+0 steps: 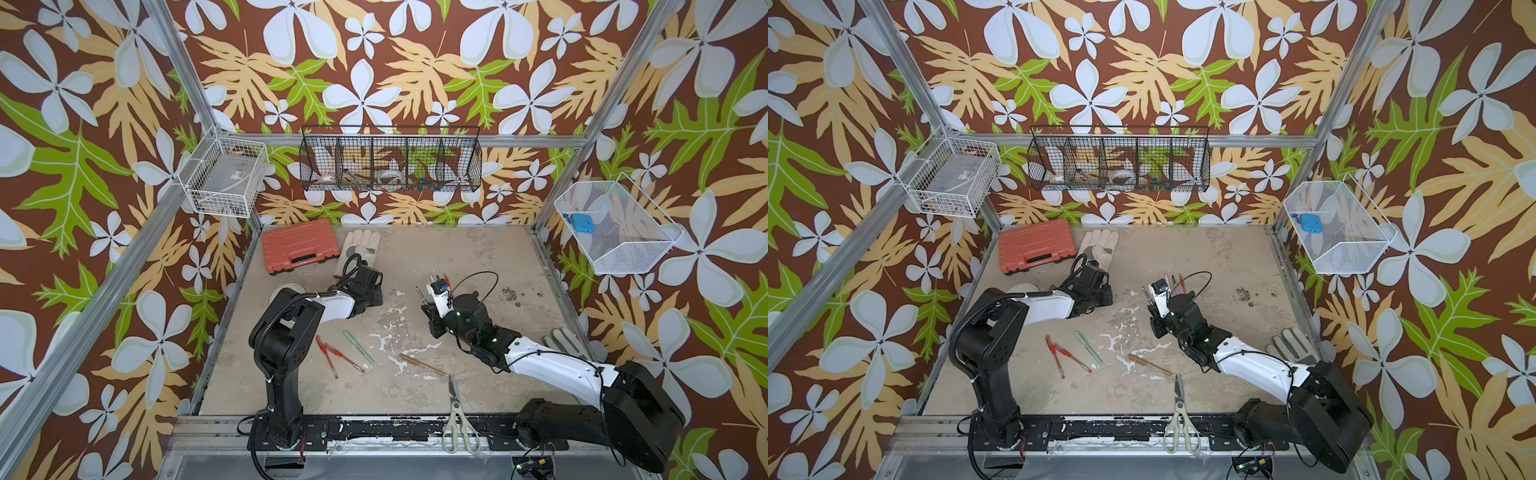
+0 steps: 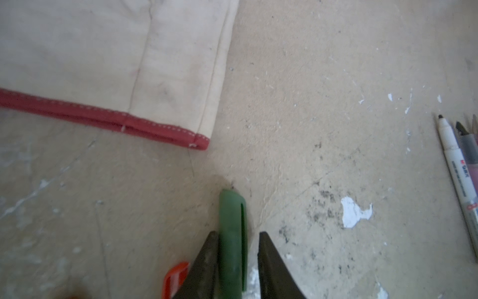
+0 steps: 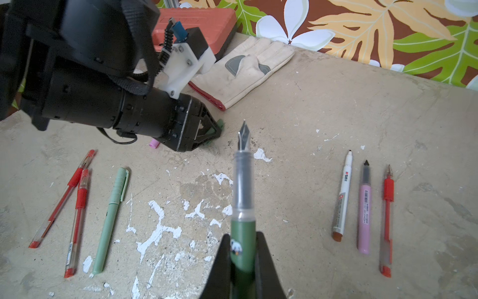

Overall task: Remove pen caps from pens
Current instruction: Place the pen cap at the center of the table, then place the pen at the top-right of the table.

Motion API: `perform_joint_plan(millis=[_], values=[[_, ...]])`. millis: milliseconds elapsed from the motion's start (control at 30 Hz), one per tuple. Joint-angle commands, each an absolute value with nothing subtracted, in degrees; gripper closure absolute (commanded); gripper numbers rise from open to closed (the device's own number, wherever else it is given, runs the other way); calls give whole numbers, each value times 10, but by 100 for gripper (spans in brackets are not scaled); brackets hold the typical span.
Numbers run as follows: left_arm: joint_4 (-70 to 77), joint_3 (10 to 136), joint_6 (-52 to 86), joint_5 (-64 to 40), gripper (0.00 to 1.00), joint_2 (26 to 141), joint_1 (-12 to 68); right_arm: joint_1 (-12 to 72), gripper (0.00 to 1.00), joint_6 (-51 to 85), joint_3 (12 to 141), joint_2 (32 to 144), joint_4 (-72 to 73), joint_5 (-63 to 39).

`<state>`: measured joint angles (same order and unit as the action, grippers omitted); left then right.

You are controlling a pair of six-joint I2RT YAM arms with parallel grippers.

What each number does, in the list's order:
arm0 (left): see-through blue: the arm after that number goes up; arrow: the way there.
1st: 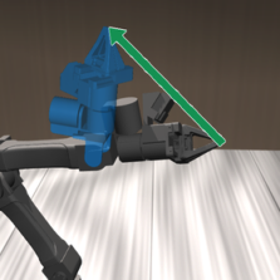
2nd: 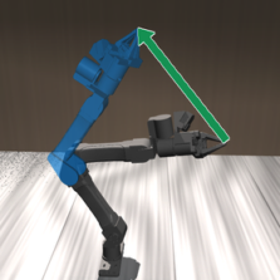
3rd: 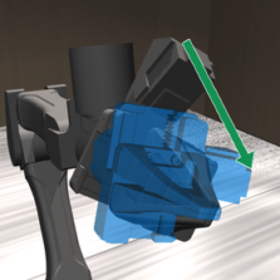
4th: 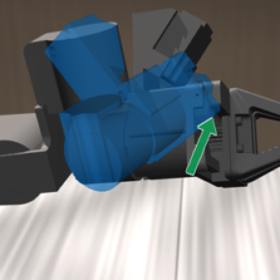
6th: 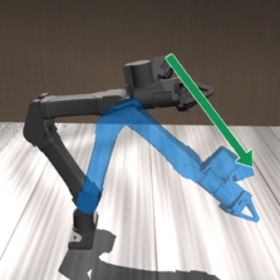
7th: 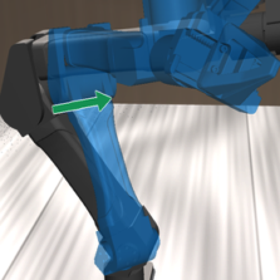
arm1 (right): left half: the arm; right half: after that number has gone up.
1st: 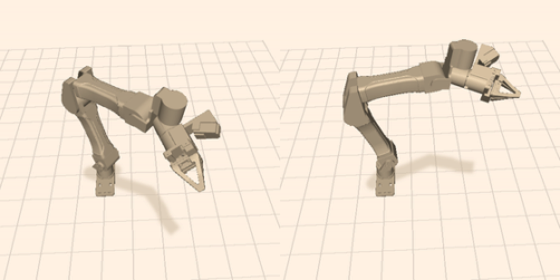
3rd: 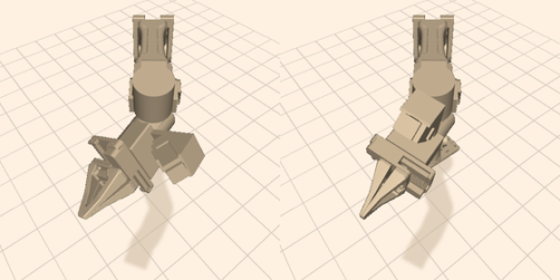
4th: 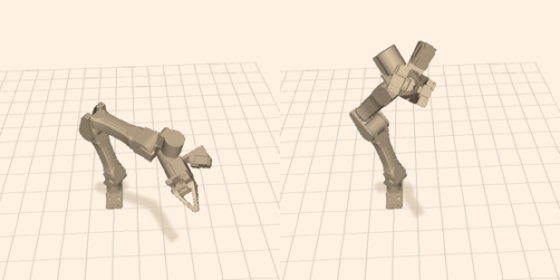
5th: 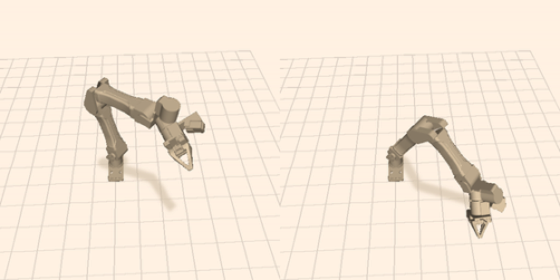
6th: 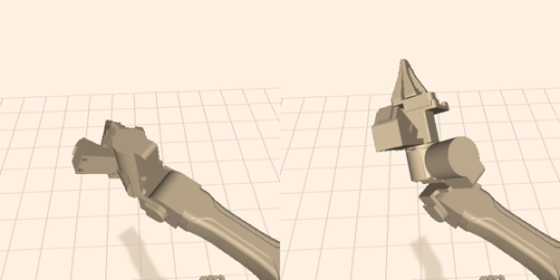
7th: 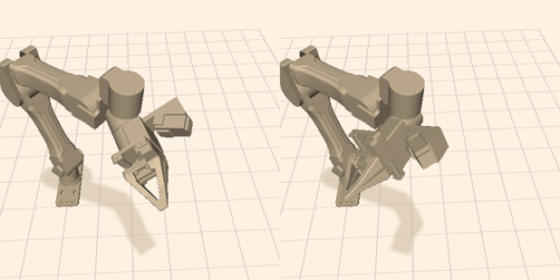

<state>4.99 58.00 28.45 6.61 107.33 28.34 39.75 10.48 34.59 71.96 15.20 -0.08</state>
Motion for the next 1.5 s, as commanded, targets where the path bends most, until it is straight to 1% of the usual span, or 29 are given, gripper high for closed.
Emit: perform_joint_plan(millis=[0,67,300,400,500,633,733,833,1067,1200,1333,1400,1467], values=[[71,558,286,57,64,1033,288,396,100,111,343,715,163,-5],[94,535,286,59,61,993,296,396,100,111,342,712,164,-3],[191,433,271,44,59,843,347,377,100,125,343,716,154,11],[271,371,255,16,57,781,370,352,100,136,347,721,147,8],[337,329,241,-28,55,741,379,309,100,156,356,729,134,-8],[384,308,227,-90,54,734,381,231,100,188,391,766,101,-53],[398,313,223,-140,54,749,382,193,100,186,434,811,68,-46],[406,316,223,-155,54,757,386,162,100,174,479,869,44,-35],[398,316,222,-157,53,739,387,126,100,150,585,999,-7,4],[395,319,220,-161,52,740,387,108,98,133,633,1064,-28,-6],[383,321,212,-158,52,734,386,100,97,117,665,1104,-45,-1],[384,319,211,-156,52,732,386,95,95,114,678,1118,-52,-12],[384,319,210,-156,52,732,386,93,91,113,688,1127,-59,-14]])
